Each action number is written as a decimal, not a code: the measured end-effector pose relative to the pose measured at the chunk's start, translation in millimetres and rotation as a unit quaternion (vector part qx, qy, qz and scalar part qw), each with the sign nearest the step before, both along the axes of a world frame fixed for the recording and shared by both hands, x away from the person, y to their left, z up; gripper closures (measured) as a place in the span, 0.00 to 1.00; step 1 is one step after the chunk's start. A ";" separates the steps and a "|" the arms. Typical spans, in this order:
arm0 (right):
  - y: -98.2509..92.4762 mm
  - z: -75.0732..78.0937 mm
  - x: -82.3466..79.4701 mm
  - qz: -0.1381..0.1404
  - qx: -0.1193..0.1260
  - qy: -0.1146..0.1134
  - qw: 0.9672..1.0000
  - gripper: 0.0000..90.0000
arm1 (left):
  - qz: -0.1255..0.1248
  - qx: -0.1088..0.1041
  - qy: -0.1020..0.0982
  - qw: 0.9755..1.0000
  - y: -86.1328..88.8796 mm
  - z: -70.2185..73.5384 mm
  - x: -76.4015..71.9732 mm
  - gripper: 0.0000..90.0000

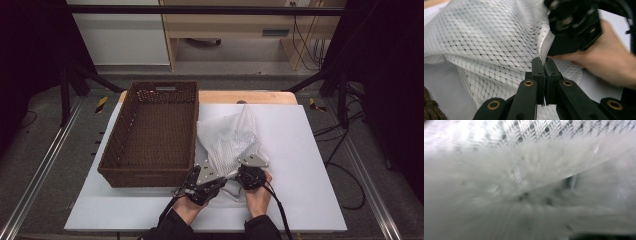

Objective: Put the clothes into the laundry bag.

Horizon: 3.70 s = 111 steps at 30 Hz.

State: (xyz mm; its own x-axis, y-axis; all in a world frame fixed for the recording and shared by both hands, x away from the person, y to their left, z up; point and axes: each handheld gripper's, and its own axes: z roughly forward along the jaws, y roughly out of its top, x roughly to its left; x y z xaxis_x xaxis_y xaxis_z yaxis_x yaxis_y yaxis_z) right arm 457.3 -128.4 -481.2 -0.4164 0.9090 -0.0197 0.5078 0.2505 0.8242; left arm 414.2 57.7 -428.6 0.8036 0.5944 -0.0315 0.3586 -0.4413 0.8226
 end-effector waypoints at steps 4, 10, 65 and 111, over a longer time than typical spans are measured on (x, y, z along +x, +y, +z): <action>-7.8 11.3 -13.0 0.039 0.015 0.010 0.999 0.41 | 0.005 -0.002 0.000 1.000 0.9 -1.1 1.8 0.98; -17.5 15.6 -34.6 0.065 0.009 0.011 0.998 0.36 | 0.008 -0.004 -0.001 1.000 2.4 -0.7 3.0 0.98; -104.2 3.2 -63.2 -0.009 -0.017 0.071 0.997 0.98 | 0.040 0.044 0.033 0.998 46.3 -36.5 -23.2 0.63; -152.5 5.1 -63.6 -0.037 0.027 -0.020 0.999 0.34 | 0.050 -0.010 0.013 0.999 104.6 -30.6 -25.7 0.50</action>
